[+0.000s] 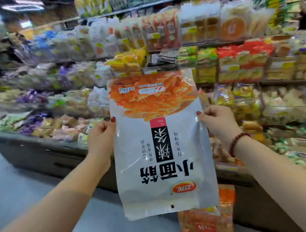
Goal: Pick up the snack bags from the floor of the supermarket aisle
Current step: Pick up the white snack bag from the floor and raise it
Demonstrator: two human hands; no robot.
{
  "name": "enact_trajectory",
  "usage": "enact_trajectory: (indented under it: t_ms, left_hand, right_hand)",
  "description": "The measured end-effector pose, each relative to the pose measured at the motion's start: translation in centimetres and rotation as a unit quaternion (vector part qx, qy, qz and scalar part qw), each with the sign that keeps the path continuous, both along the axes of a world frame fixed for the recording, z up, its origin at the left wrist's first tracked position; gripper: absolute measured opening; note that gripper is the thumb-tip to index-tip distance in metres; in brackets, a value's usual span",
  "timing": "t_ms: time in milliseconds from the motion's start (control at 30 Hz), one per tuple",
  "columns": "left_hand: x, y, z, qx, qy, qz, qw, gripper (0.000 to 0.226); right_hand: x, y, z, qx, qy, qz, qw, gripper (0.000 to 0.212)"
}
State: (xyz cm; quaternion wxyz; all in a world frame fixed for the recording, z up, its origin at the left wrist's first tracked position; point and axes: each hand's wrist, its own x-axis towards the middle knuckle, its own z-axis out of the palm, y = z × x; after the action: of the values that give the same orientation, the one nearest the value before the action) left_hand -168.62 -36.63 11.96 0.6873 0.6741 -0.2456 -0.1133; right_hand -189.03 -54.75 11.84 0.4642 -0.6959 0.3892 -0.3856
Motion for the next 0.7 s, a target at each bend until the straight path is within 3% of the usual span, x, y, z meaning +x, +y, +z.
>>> enact_trajectory:
  t_ms: [400,700]
  left_hand:
    - [23.6,16.6,-0.5,0.016,-0.002,0.207,0.978,0.041]
    - [36.5,23.4,-2.8,0.048,0.023,0.332,0.942,0.037]
  right_hand:
    - [31.1,10.1,0.4,-0.002,0.013,0.196,0.981,0.026]
    - [50.7,14.2,-1.7,0.009,0.02,0.326,0.945,0.031]
